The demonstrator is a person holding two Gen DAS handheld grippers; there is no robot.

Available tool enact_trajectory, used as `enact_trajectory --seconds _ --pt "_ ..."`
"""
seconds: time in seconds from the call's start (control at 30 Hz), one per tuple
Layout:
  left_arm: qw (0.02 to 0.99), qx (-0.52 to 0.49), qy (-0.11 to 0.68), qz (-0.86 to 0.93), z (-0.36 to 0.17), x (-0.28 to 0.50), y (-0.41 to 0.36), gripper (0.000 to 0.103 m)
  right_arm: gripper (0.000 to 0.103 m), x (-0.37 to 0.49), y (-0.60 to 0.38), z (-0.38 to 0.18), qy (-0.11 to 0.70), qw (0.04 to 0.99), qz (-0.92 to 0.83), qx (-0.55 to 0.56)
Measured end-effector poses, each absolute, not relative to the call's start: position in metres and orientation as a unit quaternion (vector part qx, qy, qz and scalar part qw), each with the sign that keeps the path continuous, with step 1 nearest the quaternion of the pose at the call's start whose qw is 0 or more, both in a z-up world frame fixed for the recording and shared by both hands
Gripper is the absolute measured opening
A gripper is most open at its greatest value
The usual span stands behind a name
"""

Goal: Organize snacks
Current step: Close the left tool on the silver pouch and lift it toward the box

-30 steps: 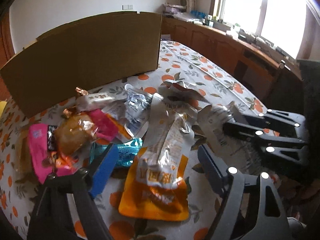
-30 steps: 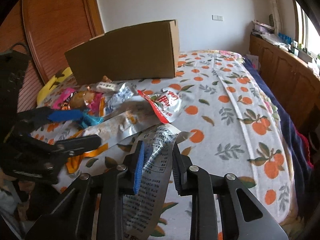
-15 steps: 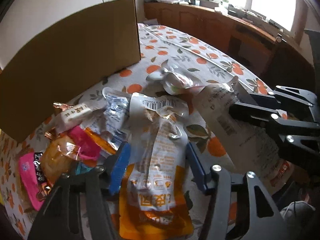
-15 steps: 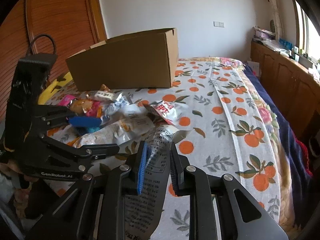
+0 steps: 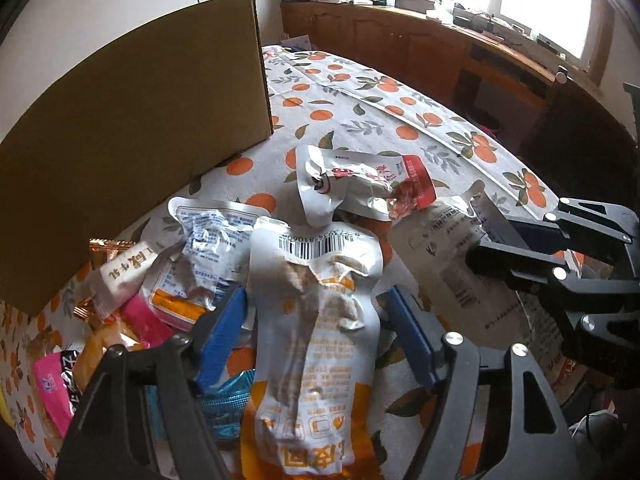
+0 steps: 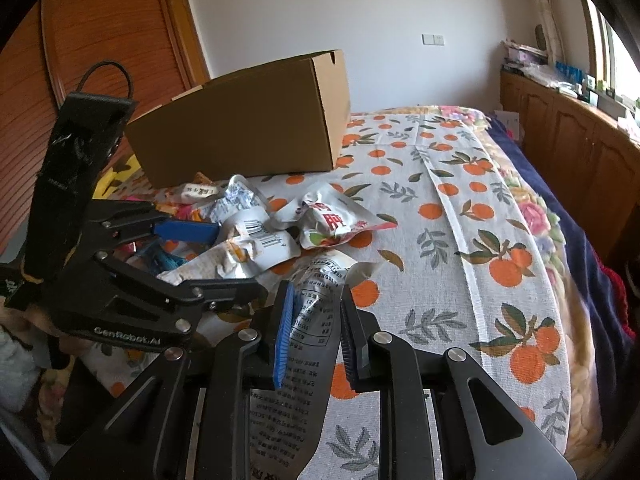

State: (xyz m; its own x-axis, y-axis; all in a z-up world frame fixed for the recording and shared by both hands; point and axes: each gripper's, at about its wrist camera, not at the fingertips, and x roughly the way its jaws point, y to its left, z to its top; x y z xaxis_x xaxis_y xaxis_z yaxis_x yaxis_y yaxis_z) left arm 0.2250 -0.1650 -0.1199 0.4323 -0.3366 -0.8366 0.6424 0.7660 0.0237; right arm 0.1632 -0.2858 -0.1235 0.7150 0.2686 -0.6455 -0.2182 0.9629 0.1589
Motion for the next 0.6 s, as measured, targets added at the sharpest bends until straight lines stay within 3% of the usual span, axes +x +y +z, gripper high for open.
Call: enact_trajectory --seconds 0.07,0.2,0.6 --pt "0.827 0.164 0.444 -0.304 -0.119 0.224 -0.163 0.057 0.020 0.164 -0.286 -0.124 0.354 0.925 0.130 0.035" --pt "0.831 0.157 0.441 -0.299 -0.120 0.219 -0.160 0.051 0.021 0.164 -0.286 -0.125 0.355 0.925 0.130 0.037" --pt "0.882 0.085 0.363 -0.289 -0.082 0.189 -0.123 0.052 0.016 0.161 -0.277 -0.106 0.337 0.930 0.147 0.025"
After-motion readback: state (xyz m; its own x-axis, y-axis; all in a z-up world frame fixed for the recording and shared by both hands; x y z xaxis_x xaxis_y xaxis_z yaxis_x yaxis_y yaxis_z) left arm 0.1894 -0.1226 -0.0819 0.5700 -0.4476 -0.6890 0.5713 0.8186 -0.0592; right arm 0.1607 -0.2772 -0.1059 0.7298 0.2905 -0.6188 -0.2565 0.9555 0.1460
